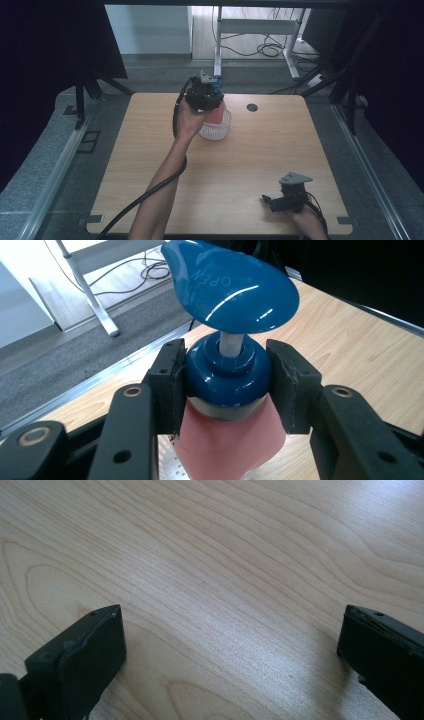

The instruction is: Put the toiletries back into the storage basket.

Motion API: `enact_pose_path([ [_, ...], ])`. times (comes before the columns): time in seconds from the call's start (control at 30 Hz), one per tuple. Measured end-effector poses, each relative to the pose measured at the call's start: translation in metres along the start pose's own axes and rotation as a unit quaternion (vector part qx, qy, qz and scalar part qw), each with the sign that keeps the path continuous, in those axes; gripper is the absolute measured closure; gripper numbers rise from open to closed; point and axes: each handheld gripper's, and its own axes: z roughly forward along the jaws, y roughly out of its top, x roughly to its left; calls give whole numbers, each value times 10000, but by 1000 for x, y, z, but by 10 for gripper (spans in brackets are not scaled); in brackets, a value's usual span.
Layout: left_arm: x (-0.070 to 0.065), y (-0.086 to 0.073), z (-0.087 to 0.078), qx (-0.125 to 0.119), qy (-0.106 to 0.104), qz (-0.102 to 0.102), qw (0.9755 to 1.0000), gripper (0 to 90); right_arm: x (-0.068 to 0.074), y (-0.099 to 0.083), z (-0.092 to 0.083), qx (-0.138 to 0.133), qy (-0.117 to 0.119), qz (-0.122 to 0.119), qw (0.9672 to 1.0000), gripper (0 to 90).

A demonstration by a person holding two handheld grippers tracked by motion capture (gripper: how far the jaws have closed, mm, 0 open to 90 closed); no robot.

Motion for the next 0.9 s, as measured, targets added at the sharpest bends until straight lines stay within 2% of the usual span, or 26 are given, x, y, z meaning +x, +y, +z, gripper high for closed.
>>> enact_pose_path([
  [0.2,2,-2,8,-2,48,-37,10000,527,0,0,0,-3,10,2,10000,0],
  [0.23,2,-3,10,-7,52,-91,9999,527,0,0,0,-7,10,-5,10000,0],
  [0.47,2,-7,19,34,86,-59,9999,527,0,0,0,-9,15,-14,10000,0],
  [0.9,0,-23,37,124,85,-147,9998,527,0,0,0,-9,20,-26,10000,0],
])
